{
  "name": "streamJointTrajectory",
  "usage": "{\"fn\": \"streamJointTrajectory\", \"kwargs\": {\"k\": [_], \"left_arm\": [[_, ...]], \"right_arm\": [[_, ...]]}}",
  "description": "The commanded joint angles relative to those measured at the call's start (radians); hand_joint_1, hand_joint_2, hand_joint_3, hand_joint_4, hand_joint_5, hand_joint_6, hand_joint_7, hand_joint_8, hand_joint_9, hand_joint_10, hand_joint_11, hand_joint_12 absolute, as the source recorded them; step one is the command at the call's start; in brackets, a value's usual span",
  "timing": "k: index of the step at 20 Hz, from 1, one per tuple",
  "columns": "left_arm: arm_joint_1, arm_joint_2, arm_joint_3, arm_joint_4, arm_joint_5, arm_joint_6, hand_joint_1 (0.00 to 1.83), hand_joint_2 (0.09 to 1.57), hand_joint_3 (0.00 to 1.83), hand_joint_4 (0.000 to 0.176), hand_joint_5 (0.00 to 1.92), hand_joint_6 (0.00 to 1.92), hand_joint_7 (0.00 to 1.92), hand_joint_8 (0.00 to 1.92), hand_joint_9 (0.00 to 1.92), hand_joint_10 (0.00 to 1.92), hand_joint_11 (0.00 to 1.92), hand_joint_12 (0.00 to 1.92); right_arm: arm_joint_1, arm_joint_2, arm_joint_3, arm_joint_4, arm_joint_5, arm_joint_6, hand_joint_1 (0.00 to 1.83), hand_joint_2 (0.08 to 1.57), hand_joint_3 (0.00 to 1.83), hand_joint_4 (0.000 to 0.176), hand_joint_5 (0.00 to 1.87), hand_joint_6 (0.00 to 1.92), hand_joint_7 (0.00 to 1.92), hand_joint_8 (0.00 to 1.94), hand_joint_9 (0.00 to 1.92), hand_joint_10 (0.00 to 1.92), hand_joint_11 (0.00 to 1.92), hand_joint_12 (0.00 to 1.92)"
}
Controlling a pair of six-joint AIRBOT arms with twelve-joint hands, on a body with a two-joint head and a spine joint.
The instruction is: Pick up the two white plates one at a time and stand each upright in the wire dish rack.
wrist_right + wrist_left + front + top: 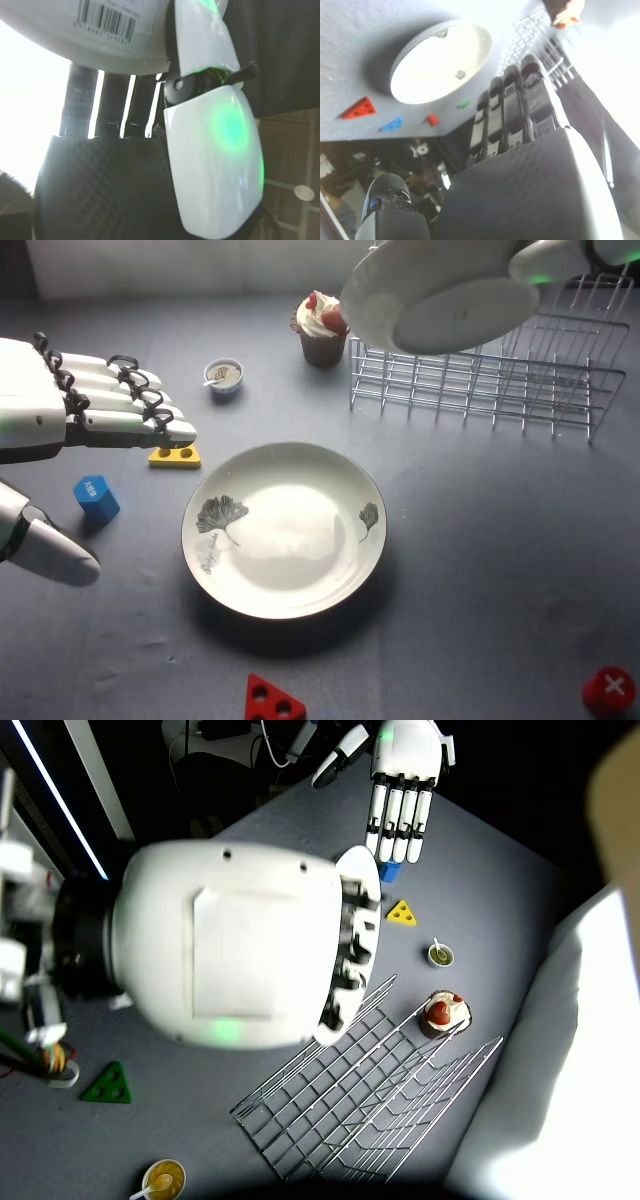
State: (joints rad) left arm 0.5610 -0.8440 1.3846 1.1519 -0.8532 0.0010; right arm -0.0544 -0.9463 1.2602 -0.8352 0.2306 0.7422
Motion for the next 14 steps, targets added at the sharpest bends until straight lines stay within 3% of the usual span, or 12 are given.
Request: {"fn": "streamJointTrajectory", "kwargs": {"k": [1,4,7,10,12,14], "left_arm": [[-0.013,0.008,0.003,-0.063,-0.052,-0.001,0.0,0.91,0.0,0.0,0.09,0.0,0.13,0.0,0.12,0.0,0.11,0.0],[-0.013,0.008,0.003,-0.063,-0.063,-0.001,0.0,0.91,0.0,0.0,0.12,0.01,0.16,0.01,0.16,0.01,0.15,0.02],[-0.013,0.008,0.003,-0.063,-0.079,-0.001,0.0,0.91,0.0,0.0,0.1,0.0,0.14,0.0,0.14,0.0,0.13,0.01],[-0.024,0.002,0.003,-0.063,-0.081,-0.001,0.0,0.91,0.0,0.0,0.09,0.0,0.14,0.01,0.14,0.01,0.14,0.01],[-0.039,-0.004,0.003,-0.063,-0.078,-0.001,0.0,0.91,0.0,0.0,0.11,0.01,0.15,0.01,0.15,0.01,0.14,0.01],[-0.053,-0.008,0.003,-0.066,-0.077,-0.001,0.0,0.91,0.0,0.0,0.08,0.0,0.12,0.0,0.13,0.0,0.13,0.01]], "right_arm": [[0.02,0.009,0.007,0.046,0.099,0.034,1.5,1.03,0.0,0.0,1.06,0.88,1.22,0.28,1.14,0.64,0.98,1.31],[0.033,0.011,0.02,0.047,0.098,0.055,1.5,1.03,0.0,0.0,1.07,0.88,1.24,0.24,1.19,0.54,0.97,1.32],[0.057,0.012,0.038,0.047,0.09,0.078,1.5,1.03,0.0,0.0,1.06,0.9,1.26,0.2,1.15,0.6,0.96,1.33],[0.094,0.012,0.057,0.047,0.078,0.09,1.5,1.04,0.0,0.0,1.03,0.93,1.19,0.34,1.16,0.61,0.96,1.33],[0.103,0.012,0.061,0.052,0.065,0.09,1.5,1.03,0.0,0.0,1.02,0.92,1.26,0.21,1.19,0.59,0.98,1.32],[0.103,0.014,0.07,0.057,0.037,0.09,1.5,1.02,0.0,0.0,1.03,0.89,1.26,0.21,1.2,0.56,1.01,1.29]]}}
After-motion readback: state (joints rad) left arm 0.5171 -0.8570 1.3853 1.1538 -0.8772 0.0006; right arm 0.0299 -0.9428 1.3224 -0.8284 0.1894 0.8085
